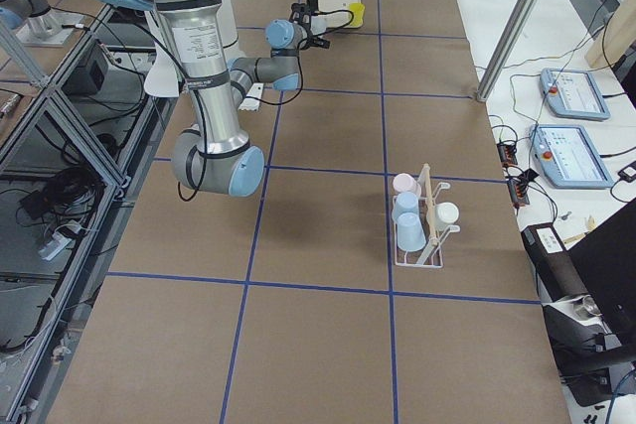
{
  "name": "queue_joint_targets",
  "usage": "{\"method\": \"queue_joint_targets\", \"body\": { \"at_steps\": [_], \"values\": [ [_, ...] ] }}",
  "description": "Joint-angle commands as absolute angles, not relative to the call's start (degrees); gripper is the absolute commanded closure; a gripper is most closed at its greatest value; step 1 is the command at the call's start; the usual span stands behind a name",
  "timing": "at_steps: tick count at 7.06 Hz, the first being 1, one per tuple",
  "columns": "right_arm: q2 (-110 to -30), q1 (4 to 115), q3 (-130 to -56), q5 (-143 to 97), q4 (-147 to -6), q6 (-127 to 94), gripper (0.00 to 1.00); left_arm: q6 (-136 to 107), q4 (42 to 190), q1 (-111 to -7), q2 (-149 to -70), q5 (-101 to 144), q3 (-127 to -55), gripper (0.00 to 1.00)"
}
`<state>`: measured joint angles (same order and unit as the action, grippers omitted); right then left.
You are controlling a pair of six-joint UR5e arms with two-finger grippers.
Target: Transfer IKEA cup to right arm and place on rack
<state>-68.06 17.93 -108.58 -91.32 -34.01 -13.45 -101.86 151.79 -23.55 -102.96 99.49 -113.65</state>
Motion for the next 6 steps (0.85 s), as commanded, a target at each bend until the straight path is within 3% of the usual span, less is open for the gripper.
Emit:
{"method": "queue_joint_targets", "body": {
  "at_steps": [1,2,4,5,6],
  "values": [
    [-68.0,18.0,-108.5,-91.3,-34.0,-13.4,0.13,-101.9,151.8,-23.6,-103.3,99.5,-113.5,1.0],
    [-68.1,18.0,-108.6,-91.3,-34.0,-13.4,0.3,-101.9,151.8,-23.6,-103.3,99.1,-113.5,1.0],
    [-68.2,18.0,-108.9,-91.3,-33.9,-13.5,0.75,-101.7,151.8,-23.6,-103.6,99.3,-113.5,1.0],
    [-68.4,18.1,-109.2,-91.3,-33.7,-13.5,0.84,-101.7,151.8,-23.6,-103.7,99.4,-113.6,0.5],
    [-68.5,18.1,-109.3,-91.2,-33.7,-13.5,0.87,-101.2,151.8,-23.7,-103.8,99.3,-113.6,0.01]
  ]
}}
